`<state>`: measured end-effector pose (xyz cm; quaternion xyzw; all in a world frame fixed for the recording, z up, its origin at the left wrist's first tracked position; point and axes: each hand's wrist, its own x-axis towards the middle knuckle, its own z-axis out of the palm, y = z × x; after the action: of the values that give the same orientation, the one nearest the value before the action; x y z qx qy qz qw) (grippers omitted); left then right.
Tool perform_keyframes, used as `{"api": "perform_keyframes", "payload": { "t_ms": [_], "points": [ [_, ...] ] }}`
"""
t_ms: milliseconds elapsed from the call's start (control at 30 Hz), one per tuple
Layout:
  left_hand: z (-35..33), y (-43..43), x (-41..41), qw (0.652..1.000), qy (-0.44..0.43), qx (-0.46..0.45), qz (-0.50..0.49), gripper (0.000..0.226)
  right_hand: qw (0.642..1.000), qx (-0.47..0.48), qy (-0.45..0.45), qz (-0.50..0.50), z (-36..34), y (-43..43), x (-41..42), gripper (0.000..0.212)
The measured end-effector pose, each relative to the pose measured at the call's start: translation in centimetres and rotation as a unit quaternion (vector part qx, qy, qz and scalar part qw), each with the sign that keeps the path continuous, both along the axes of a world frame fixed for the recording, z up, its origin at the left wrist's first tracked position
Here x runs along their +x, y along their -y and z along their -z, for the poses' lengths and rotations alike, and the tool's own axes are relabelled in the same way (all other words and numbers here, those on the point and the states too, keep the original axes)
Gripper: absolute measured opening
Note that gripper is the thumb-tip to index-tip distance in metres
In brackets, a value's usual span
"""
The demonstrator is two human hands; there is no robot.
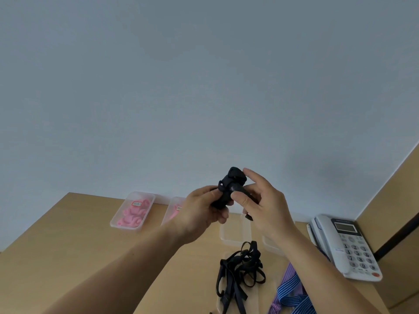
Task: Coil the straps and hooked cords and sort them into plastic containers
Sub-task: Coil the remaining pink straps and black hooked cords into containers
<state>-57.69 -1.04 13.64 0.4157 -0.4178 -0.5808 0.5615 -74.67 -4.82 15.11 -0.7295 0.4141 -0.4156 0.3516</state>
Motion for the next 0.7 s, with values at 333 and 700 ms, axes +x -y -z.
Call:
{"api": "perform_keyframes", "payload": {
  "t_ms": [333, 700],
  "points": [
    [-0.6, -0.2, 0.7, 0.988, -0.061, 0.137, 0.037, 0.032, 0.942, -0.326, -0.085, -0.002, -0.8, -2.3, 0.7, 0.015],
    [-1.5, -1.1, 1.9, 0.959, 0.143, 0.212, 0.125, 0.031, 0.883, -0.445, -0.139, -0.057, -0.8, -2.6, -0.3, 0.038]
  ]
}}
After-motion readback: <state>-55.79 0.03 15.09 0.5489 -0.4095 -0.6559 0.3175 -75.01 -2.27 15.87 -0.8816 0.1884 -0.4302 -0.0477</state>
